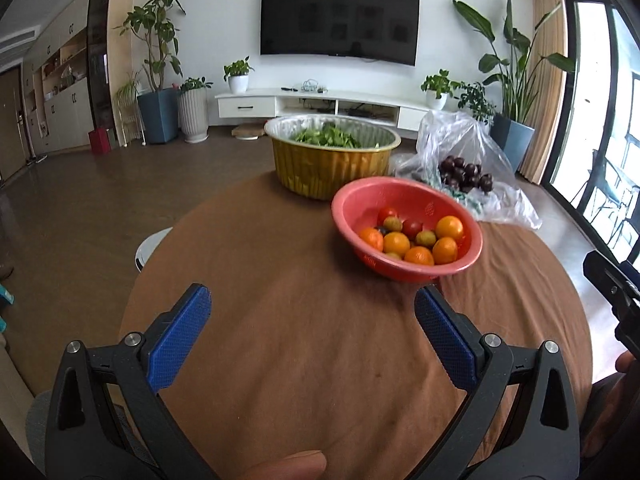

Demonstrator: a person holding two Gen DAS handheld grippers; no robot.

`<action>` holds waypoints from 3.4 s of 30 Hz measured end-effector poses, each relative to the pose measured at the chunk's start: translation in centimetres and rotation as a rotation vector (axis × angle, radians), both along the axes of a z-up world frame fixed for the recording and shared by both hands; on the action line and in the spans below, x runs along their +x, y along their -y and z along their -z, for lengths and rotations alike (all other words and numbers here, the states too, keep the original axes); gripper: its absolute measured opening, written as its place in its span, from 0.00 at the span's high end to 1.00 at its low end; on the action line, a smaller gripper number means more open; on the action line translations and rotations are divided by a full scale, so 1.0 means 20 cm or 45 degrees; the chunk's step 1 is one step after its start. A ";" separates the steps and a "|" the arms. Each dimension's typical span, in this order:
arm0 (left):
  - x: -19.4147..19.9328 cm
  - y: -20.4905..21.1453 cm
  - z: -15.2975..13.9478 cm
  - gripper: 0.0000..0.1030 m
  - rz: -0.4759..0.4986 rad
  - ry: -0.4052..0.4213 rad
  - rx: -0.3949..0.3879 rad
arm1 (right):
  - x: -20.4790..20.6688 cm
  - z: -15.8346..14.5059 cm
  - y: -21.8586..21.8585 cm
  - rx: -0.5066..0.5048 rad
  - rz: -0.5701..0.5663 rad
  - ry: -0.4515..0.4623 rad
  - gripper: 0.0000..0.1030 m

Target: Organize fruits

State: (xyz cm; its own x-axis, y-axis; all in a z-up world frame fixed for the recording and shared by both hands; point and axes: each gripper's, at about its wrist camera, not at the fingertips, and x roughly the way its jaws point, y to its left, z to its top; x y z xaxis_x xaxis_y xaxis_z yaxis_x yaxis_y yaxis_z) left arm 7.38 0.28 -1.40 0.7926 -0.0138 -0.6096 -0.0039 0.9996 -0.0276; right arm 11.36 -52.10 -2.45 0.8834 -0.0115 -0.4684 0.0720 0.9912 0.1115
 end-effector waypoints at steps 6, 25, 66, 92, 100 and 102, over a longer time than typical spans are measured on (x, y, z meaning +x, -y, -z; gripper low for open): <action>0.04 0.01 0.08 0.00 0.002 -0.042 0.013 | 0.02 0.03 -0.03 -0.020 -0.015 -0.050 0.00; -0.03 -0.02 0.09 0.00 0.032 -0.110 0.050 | 0.06 0.15 -0.10 -0.051 -0.064 -0.205 0.00; -0.01 0.01 0.15 0.00 0.057 -0.133 0.078 | 0.06 0.18 -0.10 -0.046 -0.062 -0.244 0.00; -0.01 0.02 0.18 0.00 0.069 -0.157 0.068 | 0.05 0.18 -0.10 -0.041 -0.063 -0.254 0.00; -0.02 0.01 0.17 0.00 0.043 -0.152 0.093 | -0.01 0.20 -0.10 -0.022 -0.063 -0.277 0.00; -0.02 0.01 0.17 0.00 0.048 -0.154 0.092 | -0.04 0.21 -0.10 -0.018 -0.061 -0.285 0.00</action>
State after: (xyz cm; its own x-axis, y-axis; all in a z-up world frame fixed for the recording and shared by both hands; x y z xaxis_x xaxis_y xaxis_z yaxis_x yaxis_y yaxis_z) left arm 7.04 0.14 -4.74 0.7130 0.0055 -0.7011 0.0346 0.9985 0.0430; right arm 10.49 -50.05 -6.55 0.7574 0.0201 -0.6527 0.0463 0.9954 0.0843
